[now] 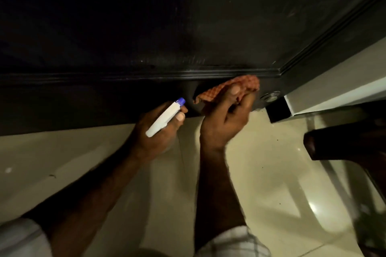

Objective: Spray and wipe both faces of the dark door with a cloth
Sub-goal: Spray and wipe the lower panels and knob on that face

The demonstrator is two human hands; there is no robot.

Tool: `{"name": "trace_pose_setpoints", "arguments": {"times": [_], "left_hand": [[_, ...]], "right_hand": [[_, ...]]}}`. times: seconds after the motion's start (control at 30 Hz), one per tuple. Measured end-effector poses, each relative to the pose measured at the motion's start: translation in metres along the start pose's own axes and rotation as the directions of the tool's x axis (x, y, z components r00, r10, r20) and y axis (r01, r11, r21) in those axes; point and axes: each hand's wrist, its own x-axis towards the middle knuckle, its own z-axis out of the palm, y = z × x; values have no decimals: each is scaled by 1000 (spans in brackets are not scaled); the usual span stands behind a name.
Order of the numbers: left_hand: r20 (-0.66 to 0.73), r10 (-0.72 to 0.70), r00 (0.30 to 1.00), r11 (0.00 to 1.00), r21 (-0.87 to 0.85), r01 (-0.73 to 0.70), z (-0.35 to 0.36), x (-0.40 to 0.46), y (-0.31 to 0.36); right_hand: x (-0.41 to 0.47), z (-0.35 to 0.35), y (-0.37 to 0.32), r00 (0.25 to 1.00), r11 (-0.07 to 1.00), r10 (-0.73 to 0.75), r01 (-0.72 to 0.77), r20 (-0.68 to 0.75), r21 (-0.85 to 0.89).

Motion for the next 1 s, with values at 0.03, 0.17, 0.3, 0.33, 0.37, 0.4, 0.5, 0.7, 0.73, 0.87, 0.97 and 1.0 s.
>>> {"name": "trace_pose_setpoints", "arguments": {"times": [0.03, 0.17, 0.3, 0.33, 0.37, 0.4, 0.5, 0.7, 0.73, 0.87, 0.97, 1.0], "left_hand": [[5, 12, 1000, 1000, -11, -12, 3, 2, 0], [-6, 55, 998, 997, -44, -56, 12, 6, -10], [23, 88, 996, 995, -55, -86, 25, 10, -11], [29, 83, 996, 995, -56, -82, 29, 12, -11], [36, 75, 997, 996, -56, -73, 33, 12, -11], [41, 65, 997, 996, -62, -62, 38, 13, -10], [43, 80, 996, 996, -52, -78, 52, 12, -7], [79, 69, 994, 997, -20, -68, 69, 14, -9], [79, 81, 994, 997, -5, -81, 73, 13, -8], [96, 96, 991, 995, -6, -96, 89, 14, -6], [116, 86, 990, 996, -24, -83, 92, 16, -8], [123, 82, 989, 996, -33, -79, 91, 15, -7]], "right_hand": [[-11, -6, 15, 999, 999, 26, -25, 25, -49], [-7, -17, 64, 703, 712, 702, -698, 111, -76], [54, -24, 15, 878, 872, 479, -478, 21, 103], [64, -27, 1, 966, 961, 259, -256, -18, 106], [69, -27, -8, 1000, 996, 24, -23, -19, 81], [65, -29, -5, 994, 994, -107, 107, -2, -2], [34, -32, 39, 973, 953, 231, -229, -13, -199], [71, -38, 47, 711, 719, 695, -689, 113, -86], [76, -44, 36, 868, 873, 488, -487, 92, -41], [65, -59, 26, 963, 960, -232, 249, 141, -125], [62, -63, 87, 936, 917, 325, -276, 138, -289], [62, -69, 102, 872, 864, 466, -413, 147, -289]]}}
